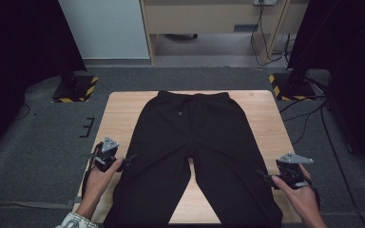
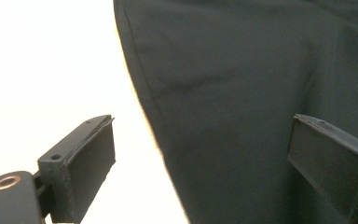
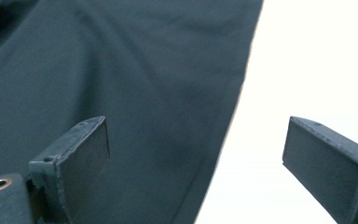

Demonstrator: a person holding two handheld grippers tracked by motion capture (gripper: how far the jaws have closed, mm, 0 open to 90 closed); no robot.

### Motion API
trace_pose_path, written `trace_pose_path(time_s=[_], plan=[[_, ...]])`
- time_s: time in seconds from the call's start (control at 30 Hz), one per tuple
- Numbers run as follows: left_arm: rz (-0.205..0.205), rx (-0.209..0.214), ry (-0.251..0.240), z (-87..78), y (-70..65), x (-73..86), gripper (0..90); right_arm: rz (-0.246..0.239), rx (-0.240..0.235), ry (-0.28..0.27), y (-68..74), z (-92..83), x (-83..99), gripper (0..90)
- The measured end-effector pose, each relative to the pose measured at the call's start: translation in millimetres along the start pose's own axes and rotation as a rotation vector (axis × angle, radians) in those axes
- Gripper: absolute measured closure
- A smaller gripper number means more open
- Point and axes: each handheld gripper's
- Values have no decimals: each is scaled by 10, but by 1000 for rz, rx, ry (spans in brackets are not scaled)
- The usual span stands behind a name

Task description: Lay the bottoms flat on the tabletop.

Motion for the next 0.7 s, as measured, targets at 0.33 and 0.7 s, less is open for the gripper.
trace_pose_path(time_s=[0.33,0.7], plan=[[-18,-56,66,130,392,-10,63,65,88,24,-382,385,-292,161],[-41,-109,131,326,642,77,64,135,191,37,-729,566,-191,143]])
Point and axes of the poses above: each handheld gripper's, and its own axes: z roughly forward along the jaws, x roughly out of its underside, y roughly to its left, and after that the axes turned 2 degrees about -y, right-handed
